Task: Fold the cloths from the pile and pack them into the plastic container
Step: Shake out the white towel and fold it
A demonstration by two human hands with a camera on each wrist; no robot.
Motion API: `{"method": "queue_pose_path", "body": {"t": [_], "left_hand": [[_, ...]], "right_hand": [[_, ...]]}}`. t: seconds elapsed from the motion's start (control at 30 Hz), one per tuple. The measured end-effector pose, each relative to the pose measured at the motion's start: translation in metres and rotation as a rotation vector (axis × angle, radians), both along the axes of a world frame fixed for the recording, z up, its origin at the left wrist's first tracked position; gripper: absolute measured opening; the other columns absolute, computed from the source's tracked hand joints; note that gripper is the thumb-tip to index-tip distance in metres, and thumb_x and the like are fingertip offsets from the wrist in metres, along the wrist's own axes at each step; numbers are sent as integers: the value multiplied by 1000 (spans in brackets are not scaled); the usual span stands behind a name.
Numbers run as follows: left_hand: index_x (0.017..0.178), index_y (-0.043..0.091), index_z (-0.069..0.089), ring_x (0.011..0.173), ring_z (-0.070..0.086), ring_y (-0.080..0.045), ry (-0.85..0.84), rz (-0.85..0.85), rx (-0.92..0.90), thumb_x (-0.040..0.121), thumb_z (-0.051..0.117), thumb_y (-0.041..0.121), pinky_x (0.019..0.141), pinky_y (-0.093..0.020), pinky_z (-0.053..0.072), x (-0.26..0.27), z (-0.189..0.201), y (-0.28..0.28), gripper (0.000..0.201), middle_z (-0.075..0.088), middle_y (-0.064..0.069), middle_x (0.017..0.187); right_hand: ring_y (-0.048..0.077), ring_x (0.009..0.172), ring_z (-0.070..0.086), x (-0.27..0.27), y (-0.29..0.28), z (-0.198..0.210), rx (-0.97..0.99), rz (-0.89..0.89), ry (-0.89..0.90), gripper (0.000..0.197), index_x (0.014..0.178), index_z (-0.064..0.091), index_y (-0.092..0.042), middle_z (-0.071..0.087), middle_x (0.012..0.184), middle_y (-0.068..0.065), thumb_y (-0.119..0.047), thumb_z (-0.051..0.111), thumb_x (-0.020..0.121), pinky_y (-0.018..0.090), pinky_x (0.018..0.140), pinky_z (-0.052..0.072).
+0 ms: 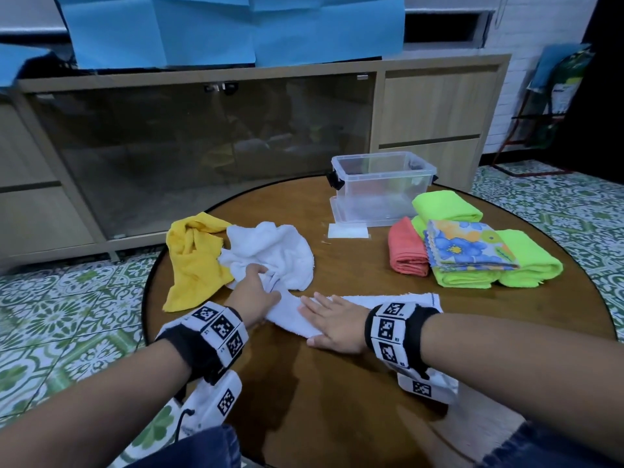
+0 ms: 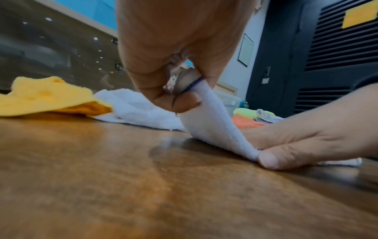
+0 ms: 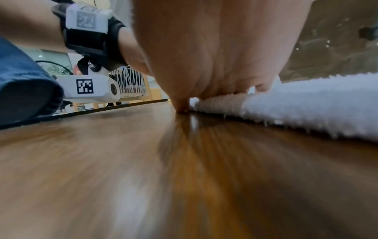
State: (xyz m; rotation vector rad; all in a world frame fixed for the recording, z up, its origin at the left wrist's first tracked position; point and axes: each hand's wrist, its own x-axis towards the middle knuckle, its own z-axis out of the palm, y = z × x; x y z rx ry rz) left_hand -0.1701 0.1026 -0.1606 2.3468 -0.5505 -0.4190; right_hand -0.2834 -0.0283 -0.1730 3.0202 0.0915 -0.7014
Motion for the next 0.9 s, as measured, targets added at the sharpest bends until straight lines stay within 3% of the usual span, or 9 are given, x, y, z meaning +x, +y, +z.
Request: {"method": "queue_pose_path", "body": {"t": [0.1,0.17,0.27,0.37,0.47,0.53,0.7,0.8,0.9], "left_hand": [[135,15,25,61,47,-18,-39,-50,8,91,55,21,50,-25,36,-6,8,-7,54,46,-3,72],[137,14,23,58,46,-15,-30,-84,-2,90,56,22,48,-23,34,-12,14,-13,58,46,-3,71],[142,13,16,79,56,-22,-28,-159,-11,88,60,21,56,-24,37,-19,14,-22,71,56,-11,92],[148,12,7,109,54,-29,-21,-233,22,87,62,20,72,-23,37,-30,10,-30,83,53,-19,123],[150,13,4,117,50,-29,-1,-263,66,88,60,20,76,-22,35,-40,8,-36,84,48,-19,133],[150,14,7,115,51,-29,-17,-267,85,87,60,22,77,-24,37,-41,6,-41,83,49,-19,131],[146,11,23,108,54,-21,-86,-340,141,89,58,21,75,-22,37,-53,5,-45,68,55,-8,121],[126,24,45,75,51,-2,-113,-434,143,92,54,26,56,-10,35,-65,2,-44,35,56,8,87],[110,22,55,73,54,-13,-162,-466,136,98,42,28,59,-16,35,-68,0,-45,19,55,-2,81]], "right_hand": [[23,146,-5,3,-2,10,64,-25,13,60,151,2,-15,-6,159,4,-44,20,101,38,118,3],[26,141,21,1,-12,21,114,-90,-106,52,146,28,-15,22,154,6,-41,26,101,42,114,21],[28,120,47,-14,-46,37,-57,-241,-182,40,131,47,-13,49,133,9,-31,39,97,35,88,41],[26,105,56,-35,-85,46,-209,-374,63,42,125,52,-4,56,126,12,-31,48,93,29,71,38],[24,104,57,-49,-110,43,-162,-482,110,49,126,53,-2,56,128,14,-37,53,92,24,60,34],[27,113,55,-54,-119,41,-114,-530,88,52,126,52,-1,55,129,14,-38,56,90,24,58,32],[25,105,55,-61,-126,33,-5,-592,21,53,127,48,-3,54,128,14,-40,57,90,26,68,35],[26,108,55,-66,-128,25,61,-624,-26,52,127,49,-3,54,128,14,-40,56,91,28,73,35],[23,104,54,-69,-128,24,74,-611,-88,52,126,49,-3,54,125,13,-40,57,90,32,80,43]]}}
